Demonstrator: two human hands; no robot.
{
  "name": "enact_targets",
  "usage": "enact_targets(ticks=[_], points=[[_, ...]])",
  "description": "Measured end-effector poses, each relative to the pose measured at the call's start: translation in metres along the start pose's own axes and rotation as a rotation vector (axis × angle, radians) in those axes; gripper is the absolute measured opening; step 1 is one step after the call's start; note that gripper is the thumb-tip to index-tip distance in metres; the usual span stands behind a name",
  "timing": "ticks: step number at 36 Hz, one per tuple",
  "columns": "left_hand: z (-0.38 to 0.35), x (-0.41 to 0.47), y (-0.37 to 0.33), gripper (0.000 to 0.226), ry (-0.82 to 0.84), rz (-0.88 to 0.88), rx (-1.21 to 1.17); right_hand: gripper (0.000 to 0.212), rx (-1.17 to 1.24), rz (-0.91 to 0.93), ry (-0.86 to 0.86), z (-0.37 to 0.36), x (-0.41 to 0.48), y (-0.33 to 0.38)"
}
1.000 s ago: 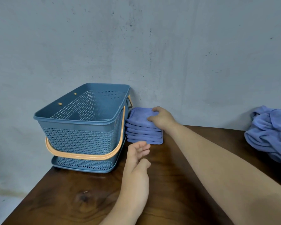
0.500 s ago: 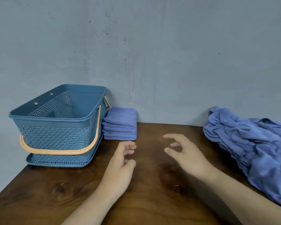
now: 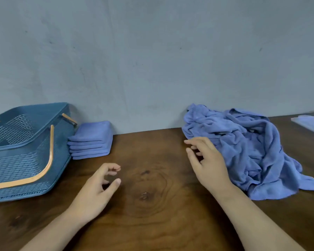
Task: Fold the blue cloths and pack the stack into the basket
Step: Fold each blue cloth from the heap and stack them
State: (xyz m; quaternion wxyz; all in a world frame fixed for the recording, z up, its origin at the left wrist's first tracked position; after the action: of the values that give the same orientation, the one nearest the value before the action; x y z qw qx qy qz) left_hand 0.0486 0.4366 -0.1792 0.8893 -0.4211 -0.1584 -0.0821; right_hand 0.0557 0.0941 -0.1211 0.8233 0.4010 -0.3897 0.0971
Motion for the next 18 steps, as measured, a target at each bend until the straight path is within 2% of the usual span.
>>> enact_targets(ticks=[3,8,14,16,18], points=[[-0.022,0.006,-0.026,0.029,0.063,-0.062,0.037,0.021,-0.011,0.045,-0.076,0.009,0.002,0.001],[-0.073,0.040,-0.102,0.025,0.181,-0.260,0.140,0.018,-0.053,0.065,-0.243,0.035,0.009,0.005],[-0.136,0.122,-0.209,0.025,0.184,-0.455,0.029,0.015,-0.115,0.076,-0.423,0.065,0.016,-0.001],[-0.158,0.146,-0.240,0.028,0.197,-0.514,0.024,0.015,-0.125,0.057,-0.469,0.073,0.017,-0.007],[-0.184,0.161,-0.265,0.038,0.258,-0.594,0.135,0.015,-0.135,0.040,-0.510,0.081,0.018,-0.011]])
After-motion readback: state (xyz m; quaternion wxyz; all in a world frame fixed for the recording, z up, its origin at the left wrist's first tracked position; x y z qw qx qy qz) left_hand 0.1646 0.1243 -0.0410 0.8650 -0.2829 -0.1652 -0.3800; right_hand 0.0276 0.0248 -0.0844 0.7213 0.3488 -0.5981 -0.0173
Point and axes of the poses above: each hand's wrist, its own x-axis towards the middle knuckle, its own z-axis out of the back of the hand, y = z × x, the point moved 10 cm from there along x, towards the middle knuckle, and after that the axes turned 8 degrees about -y, right-handed, at the moved point
